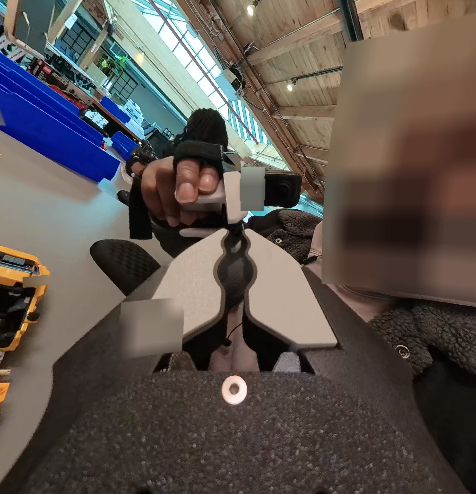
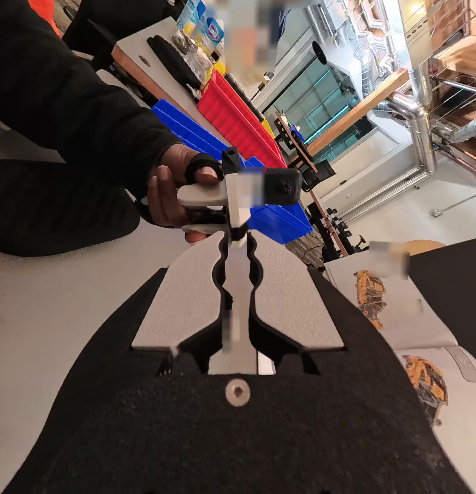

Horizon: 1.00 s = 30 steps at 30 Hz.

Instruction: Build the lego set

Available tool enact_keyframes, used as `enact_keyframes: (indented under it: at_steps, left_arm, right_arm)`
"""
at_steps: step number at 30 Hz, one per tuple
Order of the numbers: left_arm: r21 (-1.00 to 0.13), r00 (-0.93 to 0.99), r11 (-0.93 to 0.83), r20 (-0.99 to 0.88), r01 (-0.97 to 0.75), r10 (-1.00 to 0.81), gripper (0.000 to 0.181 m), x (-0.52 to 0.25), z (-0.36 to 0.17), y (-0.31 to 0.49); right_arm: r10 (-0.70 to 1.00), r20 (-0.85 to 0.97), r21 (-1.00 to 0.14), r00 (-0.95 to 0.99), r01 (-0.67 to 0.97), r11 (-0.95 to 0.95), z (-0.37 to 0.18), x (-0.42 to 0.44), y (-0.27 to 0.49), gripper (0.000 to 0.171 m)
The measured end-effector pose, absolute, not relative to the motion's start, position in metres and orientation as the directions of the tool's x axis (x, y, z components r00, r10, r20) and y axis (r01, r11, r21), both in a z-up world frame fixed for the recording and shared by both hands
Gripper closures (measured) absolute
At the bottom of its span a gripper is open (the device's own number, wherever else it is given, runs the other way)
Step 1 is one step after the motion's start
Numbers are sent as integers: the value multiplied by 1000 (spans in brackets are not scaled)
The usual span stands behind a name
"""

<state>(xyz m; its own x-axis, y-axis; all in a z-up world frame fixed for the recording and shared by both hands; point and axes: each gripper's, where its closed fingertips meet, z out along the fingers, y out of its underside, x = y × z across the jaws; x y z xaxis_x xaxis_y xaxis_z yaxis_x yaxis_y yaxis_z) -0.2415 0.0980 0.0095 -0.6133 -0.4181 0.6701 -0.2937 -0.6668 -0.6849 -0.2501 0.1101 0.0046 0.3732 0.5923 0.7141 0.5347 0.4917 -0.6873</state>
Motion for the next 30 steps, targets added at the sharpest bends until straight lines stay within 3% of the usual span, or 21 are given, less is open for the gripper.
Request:
enact_keyframes:
  at_steps: [10,16,23,26,30]
  left_arm:
    - [-667,-590,-668,698,-329,-406,168,-229,2,97]
    - [-737,-378,-616,674,-278,-635,164,-235,-22,132]
    - [-904,-82,-368,393,-219,-916,168,-285,-16,178]
    - [-931,52,-294,289,-218,-956,168,-311,-10,203]
    - [-930,136,-307,284,-204,-949,169,-339,-11,221]
  right_arm:
    - [642,646,-740,413,543,396,-6,-237,112,164]
    - [751,429,-832,502,543,112,-43,-177,119,164]
    - [788,143,-619,599,675,-401,-150,-66,121,164]
    - [804,55,-501,592,713,-490,-182,-48,116,164]
    - [825,-41,-399,564,747,-531,-204,-40,109,164]
